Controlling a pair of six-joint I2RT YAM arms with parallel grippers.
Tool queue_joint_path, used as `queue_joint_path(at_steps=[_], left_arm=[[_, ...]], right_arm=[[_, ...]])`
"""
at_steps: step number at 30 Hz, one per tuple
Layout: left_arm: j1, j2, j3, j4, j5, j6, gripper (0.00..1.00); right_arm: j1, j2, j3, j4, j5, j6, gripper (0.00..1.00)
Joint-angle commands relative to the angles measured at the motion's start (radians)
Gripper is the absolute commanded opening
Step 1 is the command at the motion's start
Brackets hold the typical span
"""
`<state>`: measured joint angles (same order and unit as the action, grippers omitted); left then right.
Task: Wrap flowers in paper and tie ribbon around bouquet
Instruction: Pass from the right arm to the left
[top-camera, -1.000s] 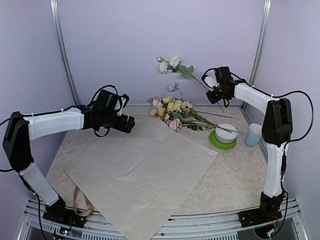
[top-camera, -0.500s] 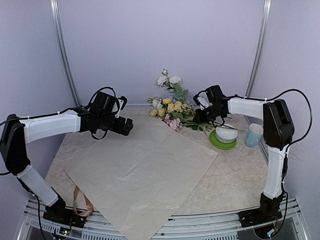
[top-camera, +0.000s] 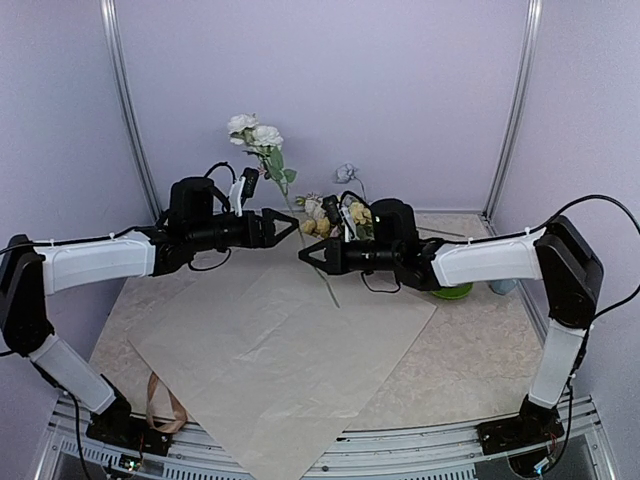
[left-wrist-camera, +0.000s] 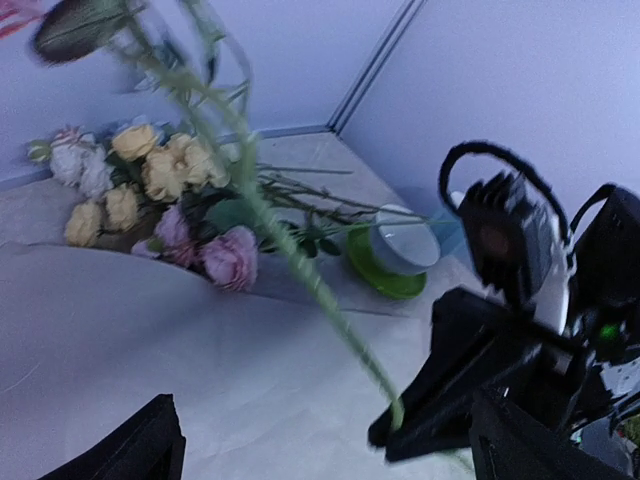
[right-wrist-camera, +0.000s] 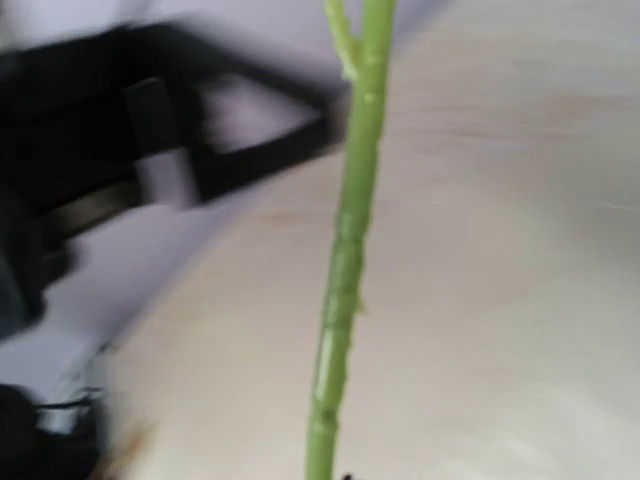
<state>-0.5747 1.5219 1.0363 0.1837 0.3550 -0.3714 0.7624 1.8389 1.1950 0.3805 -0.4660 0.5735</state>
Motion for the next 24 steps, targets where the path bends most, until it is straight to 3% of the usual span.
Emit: queue_joint_path(at_steps=[1, 4, 6, 12, 14, 16, 18, 21, 24], left_arm=[[-0.002, 0.009, -0.025, 0.312, 0.160, -0.195, 0.97], [-0.002, 0.006, -0.052, 0.343, 0.139, -0.228, 0.91], [0.001, 0.001, -0.066, 0.326, 0.084, -0.245, 0.80], [0.000, -0.022, -0.114, 0.388, 0.054, -0.285, 0.27], [-0.003, -0.026, -0.116, 0.393, 0.064, -0.281, 0.24], [-0.005, -0.021, -0.114, 0.397, 0.099, -0.280, 0.33], [-0.006, -0.017, -0.114, 0.384, 0.102, -0.290, 0.24], [-0.006, -0.026, -0.127, 0.370, 0.083, -0.292, 0.00], [-0.005, -0.047, -0.129, 0.311, 0.050, -0.292, 0.00]], right_arm=[[0.050, 0.029, -0.022, 0.313, -0.042, 0.118, 0.00], [0.077, 0.041, -0.004, 0.315, -0.057, 0.105, 0.00], [0.094, 0.033, -0.016, 0.336, -0.058, 0.094, 0.00], [0.115, 0.042, -0.012, 0.317, -0.093, 0.087, 0.00], [0.119, 0.042, -0.016, 0.313, -0.100, 0.086, 0.00], [0.120, 0.042, -0.015, 0.301, -0.106, 0.082, 0.00], [0.120, 0.039, -0.020, 0.306, -0.110, 0.081, 0.00], [0.120, 0.041, -0.018, 0.308, -0.126, 0.087, 0.00], [0.118, 0.036, -0.007, 0.279, -0.157, 0.056, 0.03]])
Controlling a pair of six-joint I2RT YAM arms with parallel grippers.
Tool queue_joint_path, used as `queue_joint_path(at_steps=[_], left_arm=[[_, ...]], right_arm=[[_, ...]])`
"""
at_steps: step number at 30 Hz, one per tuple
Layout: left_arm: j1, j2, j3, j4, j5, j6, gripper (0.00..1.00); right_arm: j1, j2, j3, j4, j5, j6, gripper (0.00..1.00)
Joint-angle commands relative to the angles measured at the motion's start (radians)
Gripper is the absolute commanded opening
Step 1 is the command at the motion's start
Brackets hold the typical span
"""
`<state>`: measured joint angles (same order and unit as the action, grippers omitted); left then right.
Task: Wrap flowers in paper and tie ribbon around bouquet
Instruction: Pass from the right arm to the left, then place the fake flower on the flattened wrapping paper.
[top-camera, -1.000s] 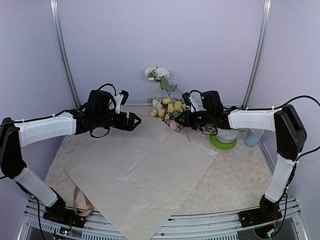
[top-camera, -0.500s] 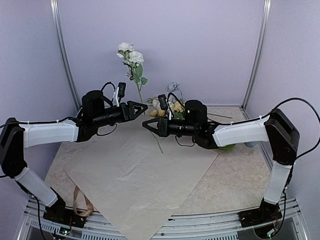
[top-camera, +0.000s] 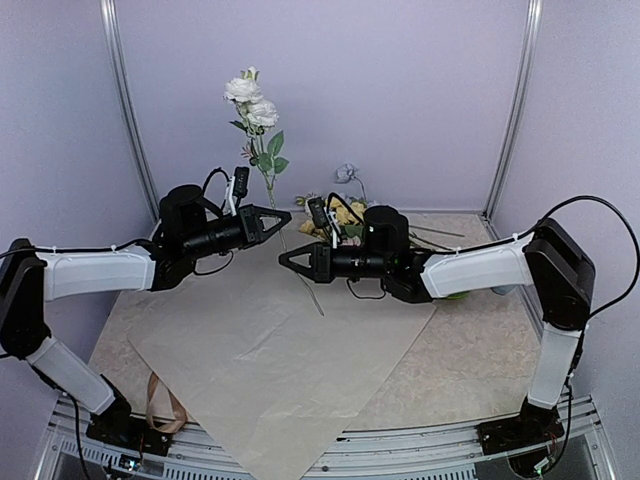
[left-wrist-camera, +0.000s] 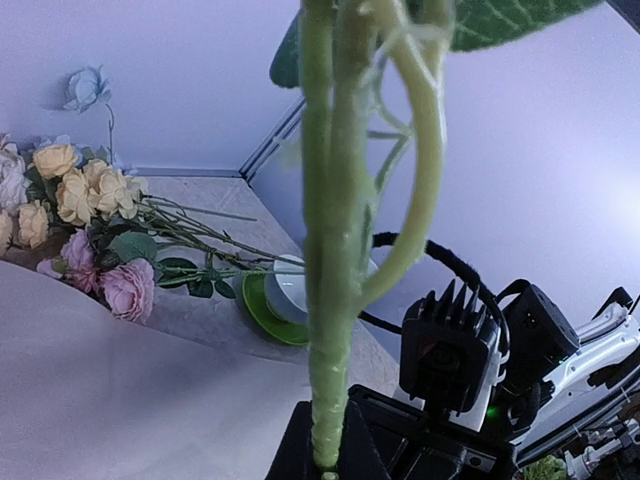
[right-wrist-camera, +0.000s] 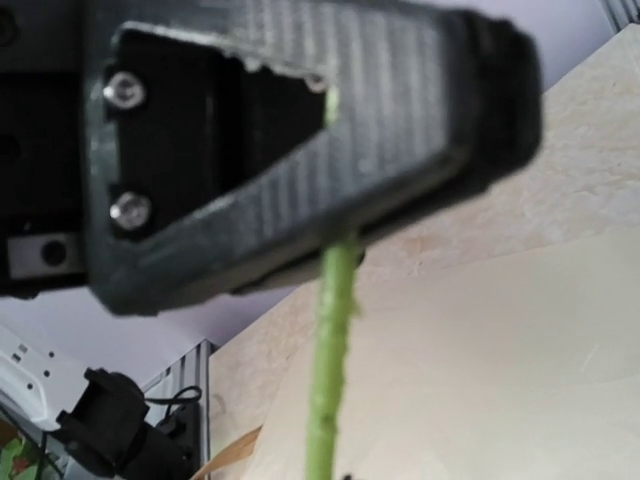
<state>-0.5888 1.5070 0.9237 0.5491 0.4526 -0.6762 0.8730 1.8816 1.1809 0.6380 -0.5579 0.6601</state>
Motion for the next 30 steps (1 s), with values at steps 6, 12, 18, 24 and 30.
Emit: queue_joint_path(at_steps=[6, 12, 18, 24, 30], left_arm=[[0.028, -0.014, 0.019, -0.505, -0.258, 0.072, 0.00], [0.016, 0.071, -0.046, -0.552, -0.173, 0.063, 0.00], [0.018, 0.223, -0.009, -0.569, -0.093, 0.081, 0.00], [0.019, 0.297, 0.041, -0.594, -0.101, 0.093, 0.03], [0.018, 0.268, 0.052, -0.630, -0.150, 0.091, 0.39]], right_arm=[[-0.067, -0.141, 0.037, -0.328, 0.039, -0.313, 0.46], [-0.144, -0.221, 0.084, -0.597, 0.244, -0.490, 0.48], [-0.171, -0.209, 0.184, -0.813, 0.529, -0.558, 0.52], [-0.281, -0.140, 0.291, -0.952, 0.657, -0.649, 0.53], [-0.410, 0.034, 0.488, -1.142, 0.697, -0.776, 0.51]])
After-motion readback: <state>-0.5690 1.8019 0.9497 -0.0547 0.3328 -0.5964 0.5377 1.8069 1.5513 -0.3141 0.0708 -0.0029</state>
